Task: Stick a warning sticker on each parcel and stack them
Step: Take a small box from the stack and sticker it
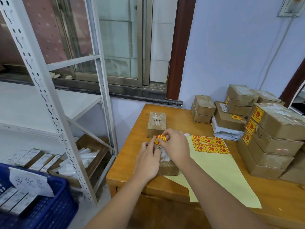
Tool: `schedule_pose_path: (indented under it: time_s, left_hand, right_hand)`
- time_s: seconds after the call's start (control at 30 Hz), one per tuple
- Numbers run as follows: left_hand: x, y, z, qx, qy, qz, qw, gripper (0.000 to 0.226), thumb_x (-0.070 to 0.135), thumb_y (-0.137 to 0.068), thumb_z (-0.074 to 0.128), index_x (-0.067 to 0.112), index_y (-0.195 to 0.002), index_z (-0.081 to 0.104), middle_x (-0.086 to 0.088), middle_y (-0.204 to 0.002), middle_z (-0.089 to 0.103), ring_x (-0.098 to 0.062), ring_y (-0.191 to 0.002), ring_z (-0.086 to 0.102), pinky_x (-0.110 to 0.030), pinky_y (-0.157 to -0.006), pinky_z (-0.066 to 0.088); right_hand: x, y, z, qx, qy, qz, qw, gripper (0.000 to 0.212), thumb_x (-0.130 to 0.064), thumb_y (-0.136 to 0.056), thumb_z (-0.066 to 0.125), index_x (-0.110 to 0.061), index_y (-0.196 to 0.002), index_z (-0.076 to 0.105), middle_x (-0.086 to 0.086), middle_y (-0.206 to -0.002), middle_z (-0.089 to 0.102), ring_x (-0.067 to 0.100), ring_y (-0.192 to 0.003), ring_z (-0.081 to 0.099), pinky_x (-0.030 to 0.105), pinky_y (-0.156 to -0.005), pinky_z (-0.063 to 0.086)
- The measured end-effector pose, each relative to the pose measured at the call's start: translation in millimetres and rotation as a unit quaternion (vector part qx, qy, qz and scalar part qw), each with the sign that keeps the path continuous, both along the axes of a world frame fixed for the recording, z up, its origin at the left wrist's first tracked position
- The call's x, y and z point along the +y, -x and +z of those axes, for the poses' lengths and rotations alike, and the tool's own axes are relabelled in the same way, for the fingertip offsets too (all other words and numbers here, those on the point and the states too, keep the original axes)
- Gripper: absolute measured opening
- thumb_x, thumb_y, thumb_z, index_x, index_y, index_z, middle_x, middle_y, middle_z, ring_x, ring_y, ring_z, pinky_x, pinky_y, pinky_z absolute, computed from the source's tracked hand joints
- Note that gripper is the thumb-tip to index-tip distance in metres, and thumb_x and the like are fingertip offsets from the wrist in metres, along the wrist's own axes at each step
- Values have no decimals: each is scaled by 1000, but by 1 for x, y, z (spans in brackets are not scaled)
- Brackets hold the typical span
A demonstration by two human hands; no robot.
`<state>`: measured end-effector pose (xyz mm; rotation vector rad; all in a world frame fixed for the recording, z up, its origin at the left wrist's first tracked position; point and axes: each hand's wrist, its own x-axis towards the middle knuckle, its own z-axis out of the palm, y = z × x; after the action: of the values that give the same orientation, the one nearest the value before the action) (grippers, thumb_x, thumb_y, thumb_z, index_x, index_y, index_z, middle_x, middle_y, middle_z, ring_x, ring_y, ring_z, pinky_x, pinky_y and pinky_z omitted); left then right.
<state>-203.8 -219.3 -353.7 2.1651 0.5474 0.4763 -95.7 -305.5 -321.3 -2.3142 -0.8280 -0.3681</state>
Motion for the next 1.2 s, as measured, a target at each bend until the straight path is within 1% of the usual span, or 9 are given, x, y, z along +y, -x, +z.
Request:
schedule_pose_path:
  time_s: [0.13,0.23,0.43,0.6,0.7,0.87,1.0,1.1,1.2]
  left_hand:
    - [-1,0,-1,3,-2,4,1000,53,43,-108,31,40,-160,23,13,-139,38,-9,-119,48,-38,-106,45]
    - [-1,-1,-1,4,0,5,1000,54,44,-107,29,40,-161,23,14,-138,38,-9,-118,49,-40,-107,45]
    - [-1,0,-1,-1,4,7,1000,54,45,-107,31,42,-160,22,14,-133,40,-9,-112,51,-38,-102,47]
    - [5,-3,1,-30,78,4,997,46,47,-106,43,46,-151,38,14,-133,42,0,-110,51,-26,-89,40]
    - [11,-12,6,-48,126,9,991,48,47,-104,48,45,-151,41,10,-135,43,6,-105,48,-27,-93,37]
    - [28,-30,10,-2,128,23,992,54,46,-105,47,27,-155,42,1,-148,43,-19,-136,45,-33,-107,36]
    - [39,-36,8,7,116,-1,993,33,42,-104,52,29,-131,66,7,-127,68,-14,-113,61,-34,-96,48]
    - [41,-37,10,-8,144,2,990,26,38,-103,57,26,-120,71,11,-111,71,-10,-102,62,-27,-82,47]
    - [43,-42,12,-4,142,11,990,23,39,-102,59,24,-111,73,10,-106,71,-11,-99,62,-28,-80,47]
  right_hand:
    - [-1,2,0,-21,8,-30,999,30,-48,-86,72,-25,-106,69,-6,-102,58,18,-98,49,35,-86,46]
    - [-2,3,1,-42,16,-16,999,27,-46,-92,66,-28,-111,74,-7,-109,58,16,-104,46,35,-91,43]
    - [-2,1,1,5,67,-26,997,29,-47,-98,54,-35,-108,78,-8,-133,62,19,-120,45,38,-100,42]
    - [0,-4,-4,47,32,-3,998,26,-41,-98,58,-27,-97,80,-7,-117,68,23,-111,52,33,-86,45]
    - [1,-3,-2,72,11,2,997,19,-35,-98,61,-25,-90,75,-6,-103,67,21,-103,52,30,-76,40]
    - [0,-2,-1,87,9,3,996,19,-37,-98,60,-27,-95,76,-7,-102,68,19,-103,49,31,-76,41]
    - [-1,-2,-1,91,2,6,996,18,-37,-98,62,-27,-97,76,-7,-103,68,18,-103,48,30,-77,40]
    - [-1,-2,0,96,0,5,995,17,-36,-98,62,-27,-98,76,-8,-105,68,16,-102,44,30,-76,37]
    - [0,-2,0,100,-6,10,995,16,-36,-97,63,-27,-99,76,-7,-106,68,20,-106,48,31,-77,37]
